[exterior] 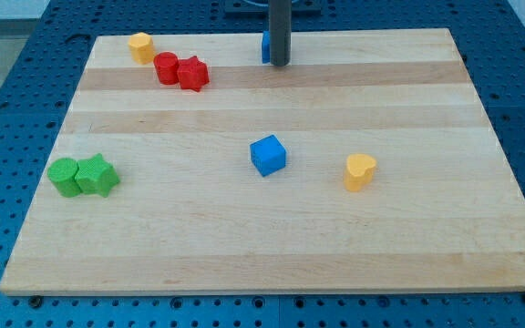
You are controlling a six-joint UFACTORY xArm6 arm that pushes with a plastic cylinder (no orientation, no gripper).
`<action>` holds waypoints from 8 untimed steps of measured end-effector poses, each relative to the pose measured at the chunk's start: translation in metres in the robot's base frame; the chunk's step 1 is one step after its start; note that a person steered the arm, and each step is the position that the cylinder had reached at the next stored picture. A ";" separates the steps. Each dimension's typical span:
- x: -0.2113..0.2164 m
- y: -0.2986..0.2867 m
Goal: Push the blue cube towards the top right
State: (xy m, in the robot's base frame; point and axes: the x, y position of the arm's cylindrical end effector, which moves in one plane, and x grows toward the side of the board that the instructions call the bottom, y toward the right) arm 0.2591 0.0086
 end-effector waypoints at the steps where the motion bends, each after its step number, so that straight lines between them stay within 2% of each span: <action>1: 0.000 -0.001; 2: 0.012 0.000; 3: 0.069 0.002; 4: 0.079 0.013; 5: 0.086 0.107; 6: 0.114 0.201; 7: 0.195 0.229; 8: 0.255 0.230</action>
State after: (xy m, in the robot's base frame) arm 0.5145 0.2385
